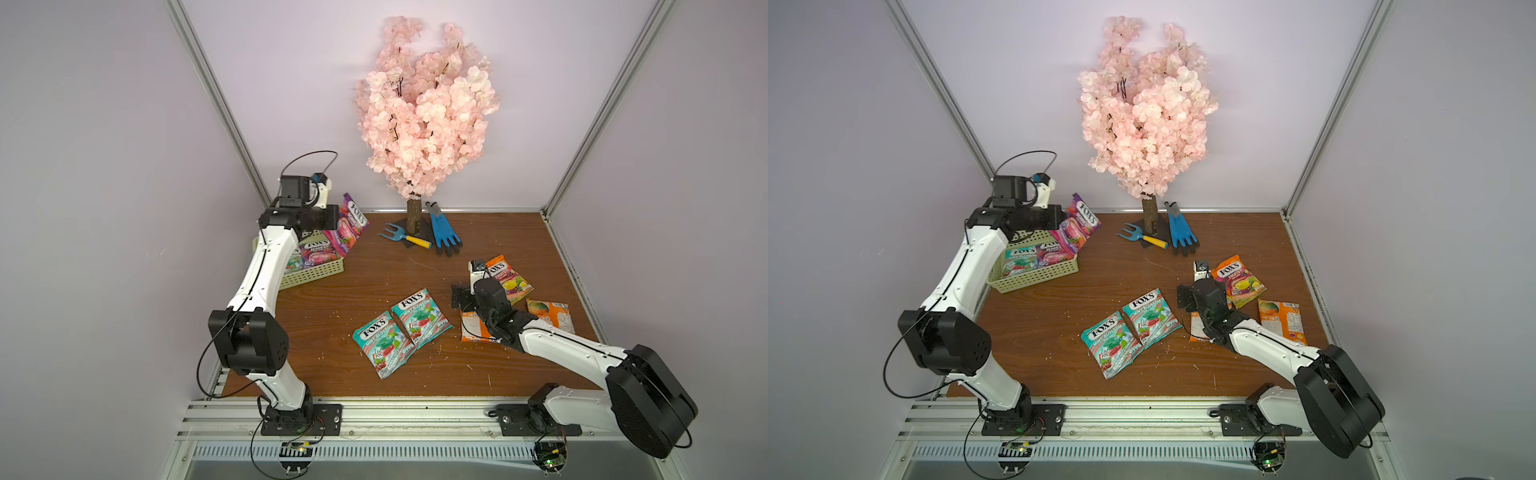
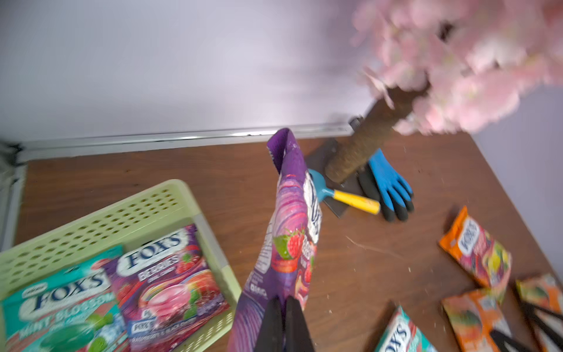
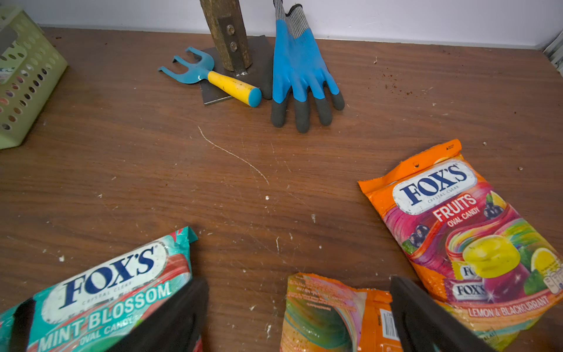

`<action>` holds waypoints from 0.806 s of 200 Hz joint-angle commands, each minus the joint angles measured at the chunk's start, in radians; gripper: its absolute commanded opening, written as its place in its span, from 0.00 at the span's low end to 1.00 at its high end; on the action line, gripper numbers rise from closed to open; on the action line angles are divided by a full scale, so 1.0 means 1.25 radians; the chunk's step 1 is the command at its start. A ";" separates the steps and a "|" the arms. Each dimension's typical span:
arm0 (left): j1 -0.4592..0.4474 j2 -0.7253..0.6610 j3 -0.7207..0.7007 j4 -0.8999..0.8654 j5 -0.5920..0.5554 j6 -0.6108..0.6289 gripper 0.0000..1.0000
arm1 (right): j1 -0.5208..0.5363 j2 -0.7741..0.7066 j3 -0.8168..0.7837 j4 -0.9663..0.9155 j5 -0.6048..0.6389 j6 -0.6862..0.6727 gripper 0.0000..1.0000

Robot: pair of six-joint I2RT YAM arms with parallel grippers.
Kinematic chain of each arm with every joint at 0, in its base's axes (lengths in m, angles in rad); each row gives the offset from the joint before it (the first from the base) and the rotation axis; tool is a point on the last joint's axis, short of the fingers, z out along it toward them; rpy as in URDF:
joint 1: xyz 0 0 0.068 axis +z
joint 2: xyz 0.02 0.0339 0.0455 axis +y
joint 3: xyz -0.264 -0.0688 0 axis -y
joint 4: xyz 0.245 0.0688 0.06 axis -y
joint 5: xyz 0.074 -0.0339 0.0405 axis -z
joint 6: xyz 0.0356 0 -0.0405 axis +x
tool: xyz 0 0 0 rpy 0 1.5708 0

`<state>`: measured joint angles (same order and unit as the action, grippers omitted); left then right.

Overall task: Put the candies in the basket
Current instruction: Place the candy in the basket.

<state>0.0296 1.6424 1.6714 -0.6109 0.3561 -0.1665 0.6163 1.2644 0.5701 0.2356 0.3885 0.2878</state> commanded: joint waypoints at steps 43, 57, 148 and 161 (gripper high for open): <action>0.156 -0.077 -0.264 0.261 -0.044 -0.295 0.00 | 0.006 -0.021 0.011 0.012 0.011 0.000 0.99; 0.156 -0.058 -0.269 0.286 -0.041 -0.314 0.00 | 0.006 -0.020 0.011 0.012 0.010 0.002 0.99; 0.240 0.067 -0.171 0.205 -0.087 -0.232 0.00 | 0.007 -0.007 0.015 0.011 0.014 -0.001 0.99; 0.279 0.070 -0.204 0.228 -0.067 -0.205 0.00 | 0.006 -0.011 0.014 0.013 0.013 -0.001 0.99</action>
<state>0.2813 1.7271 1.4361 -0.3168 0.2668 -0.5064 0.6163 1.2640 0.5701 0.2352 0.3889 0.2878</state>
